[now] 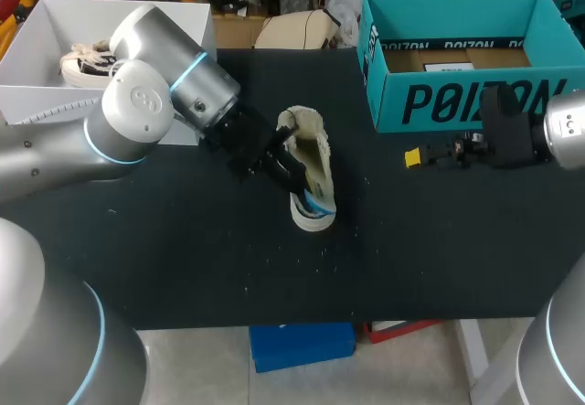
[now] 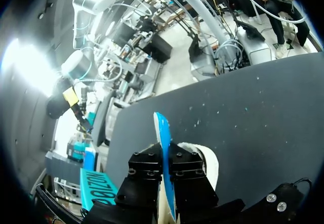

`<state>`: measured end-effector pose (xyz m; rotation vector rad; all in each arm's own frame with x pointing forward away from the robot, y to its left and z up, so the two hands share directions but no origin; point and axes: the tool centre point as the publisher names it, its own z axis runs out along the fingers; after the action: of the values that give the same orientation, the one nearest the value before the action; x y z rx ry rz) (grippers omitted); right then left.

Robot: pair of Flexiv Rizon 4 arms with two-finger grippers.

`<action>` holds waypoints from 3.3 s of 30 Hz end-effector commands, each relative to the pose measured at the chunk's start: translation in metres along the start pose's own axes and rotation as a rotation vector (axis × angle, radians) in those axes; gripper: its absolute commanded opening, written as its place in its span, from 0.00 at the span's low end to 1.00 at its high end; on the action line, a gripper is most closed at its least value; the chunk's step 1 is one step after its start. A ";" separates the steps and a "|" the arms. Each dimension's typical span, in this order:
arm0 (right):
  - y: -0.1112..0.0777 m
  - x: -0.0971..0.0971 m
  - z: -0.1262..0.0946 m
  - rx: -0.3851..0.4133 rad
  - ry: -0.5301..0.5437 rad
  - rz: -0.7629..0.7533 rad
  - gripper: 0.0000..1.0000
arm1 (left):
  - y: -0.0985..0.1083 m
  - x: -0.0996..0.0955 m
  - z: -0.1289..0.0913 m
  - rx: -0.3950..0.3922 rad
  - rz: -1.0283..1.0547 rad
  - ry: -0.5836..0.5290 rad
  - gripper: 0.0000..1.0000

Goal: Take the shoe out of the shoebox, open the shoe tongue, remove and reinsert the insole, then place the shoe into the shoebox

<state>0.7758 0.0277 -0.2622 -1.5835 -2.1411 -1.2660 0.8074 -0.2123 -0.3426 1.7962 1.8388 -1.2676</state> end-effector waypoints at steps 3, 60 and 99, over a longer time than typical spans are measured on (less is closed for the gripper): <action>0.000 0.001 0.001 0.001 -0.002 0.001 1.00 | 0.013 0.000 0.004 -0.002 0.000 -0.009 0.00; 0.000 0.001 0.001 0.001 -0.002 0.001 1.00 | 0.015 -0.005 -0.023 -0.285 0.096 0.311 0.00; 0.000 0.001 0.001 0.001 -0.002 0.001 1.00 | 0.035 0.030 0.033 -0.177 0.017 0.458 0.00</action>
<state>0.7756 0.0277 -0.2622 -1.5838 -2.1412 -1.2661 0.8201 -0.2225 -0.3991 2.1183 2.0723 -0.7075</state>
